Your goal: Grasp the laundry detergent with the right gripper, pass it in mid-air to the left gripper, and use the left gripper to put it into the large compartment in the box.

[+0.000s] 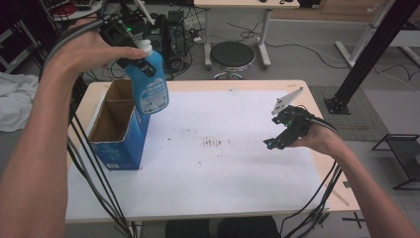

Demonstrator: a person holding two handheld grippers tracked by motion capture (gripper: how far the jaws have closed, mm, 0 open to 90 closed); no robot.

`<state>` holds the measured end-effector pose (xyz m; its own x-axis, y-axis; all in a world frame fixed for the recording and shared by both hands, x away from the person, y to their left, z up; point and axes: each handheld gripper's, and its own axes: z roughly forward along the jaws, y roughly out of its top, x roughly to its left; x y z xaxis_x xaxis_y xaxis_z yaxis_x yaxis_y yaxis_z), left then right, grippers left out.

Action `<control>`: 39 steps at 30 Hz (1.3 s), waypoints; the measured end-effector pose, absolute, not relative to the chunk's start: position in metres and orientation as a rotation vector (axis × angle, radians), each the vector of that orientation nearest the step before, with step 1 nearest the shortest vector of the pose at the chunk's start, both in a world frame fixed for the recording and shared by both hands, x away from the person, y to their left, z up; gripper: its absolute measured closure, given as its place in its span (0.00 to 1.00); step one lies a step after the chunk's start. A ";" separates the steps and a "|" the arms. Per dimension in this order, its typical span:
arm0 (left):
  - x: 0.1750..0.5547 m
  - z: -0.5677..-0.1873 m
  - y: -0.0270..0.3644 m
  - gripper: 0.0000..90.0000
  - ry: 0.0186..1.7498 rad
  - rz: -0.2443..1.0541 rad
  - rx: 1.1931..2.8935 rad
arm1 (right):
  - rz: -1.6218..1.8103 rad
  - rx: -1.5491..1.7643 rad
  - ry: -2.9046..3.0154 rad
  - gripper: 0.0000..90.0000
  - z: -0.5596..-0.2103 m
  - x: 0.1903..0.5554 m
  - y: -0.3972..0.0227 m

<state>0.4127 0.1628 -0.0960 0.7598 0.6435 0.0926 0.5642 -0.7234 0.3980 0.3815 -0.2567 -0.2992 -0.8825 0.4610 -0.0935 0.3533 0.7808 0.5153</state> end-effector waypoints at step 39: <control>0.413 -0.147 0.250 0.42 1.475 0.294 2.477 | 0.590 0.728 2.750 0.15 -0.300 0.380 -0.287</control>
